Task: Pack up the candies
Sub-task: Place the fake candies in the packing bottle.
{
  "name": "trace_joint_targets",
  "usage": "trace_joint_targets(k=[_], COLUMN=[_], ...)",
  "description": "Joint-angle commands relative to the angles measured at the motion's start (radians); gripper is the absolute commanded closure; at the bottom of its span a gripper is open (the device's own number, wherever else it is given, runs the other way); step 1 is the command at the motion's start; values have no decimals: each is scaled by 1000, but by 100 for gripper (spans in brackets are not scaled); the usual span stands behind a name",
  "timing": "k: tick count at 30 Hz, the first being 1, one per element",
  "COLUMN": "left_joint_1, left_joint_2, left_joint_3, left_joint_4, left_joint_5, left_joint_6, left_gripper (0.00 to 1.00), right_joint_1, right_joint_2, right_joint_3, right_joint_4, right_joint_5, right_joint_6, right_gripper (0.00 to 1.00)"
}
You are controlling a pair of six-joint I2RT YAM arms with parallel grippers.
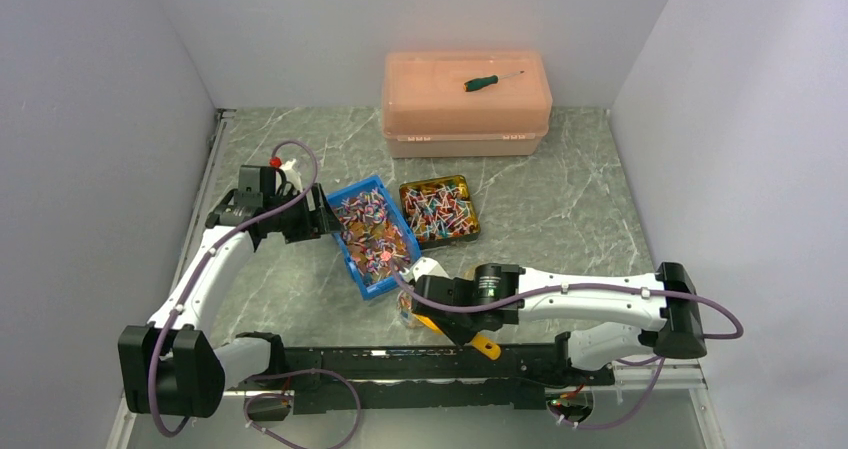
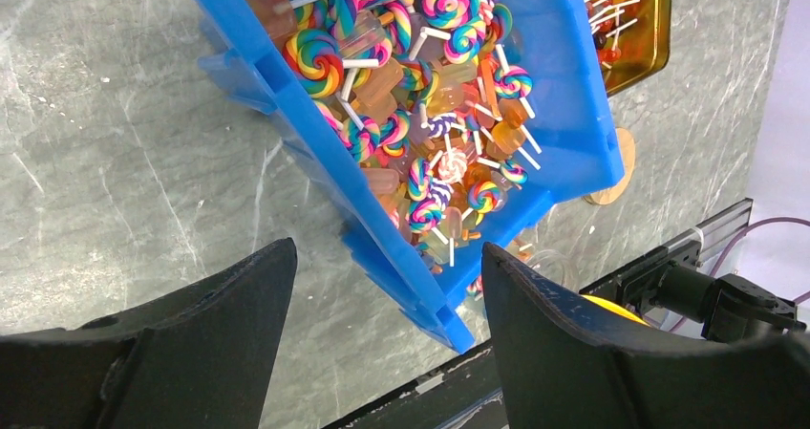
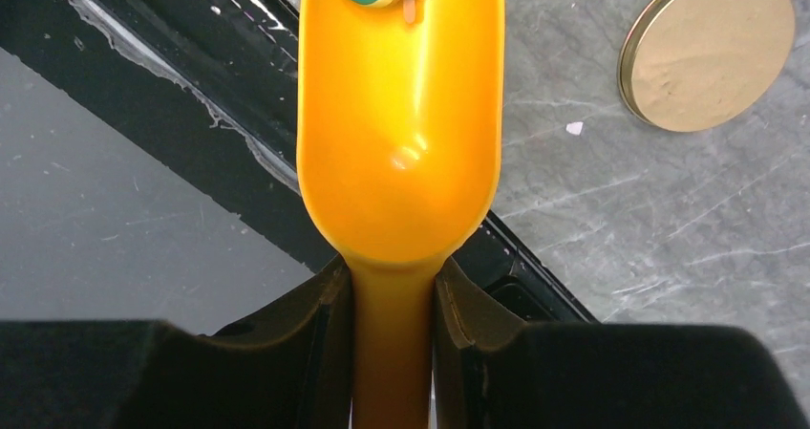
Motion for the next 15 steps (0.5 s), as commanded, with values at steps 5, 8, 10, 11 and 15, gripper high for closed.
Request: trace_joint_targets(k=[5,8,10,11,15], left_joint_1=[6,6,6,6,8], left_joint_2=[-43,-46,-48,-48,-54], left_joint_3=[-4,-5,-5,-5,-5], left_joint_4=[24,25,25,25,22], left_joint_5=[10,16,21,24,26], left_joint_6=[5,5,5,5,4], left_gripper=[23,23,23,23,23], right_joint_1=[5,4,2,2,-3], right_joint_2=[75,95,108,116,142], right_joint_3=[102,119,132,139,165], right_joint_4=[-92,-118,-134,-144,-175], right_joint_5=[-32,-35,-42,-45,-54], right_joint_6=[33,33,32,32,34], right_gripper=[100,100,100,100,100])
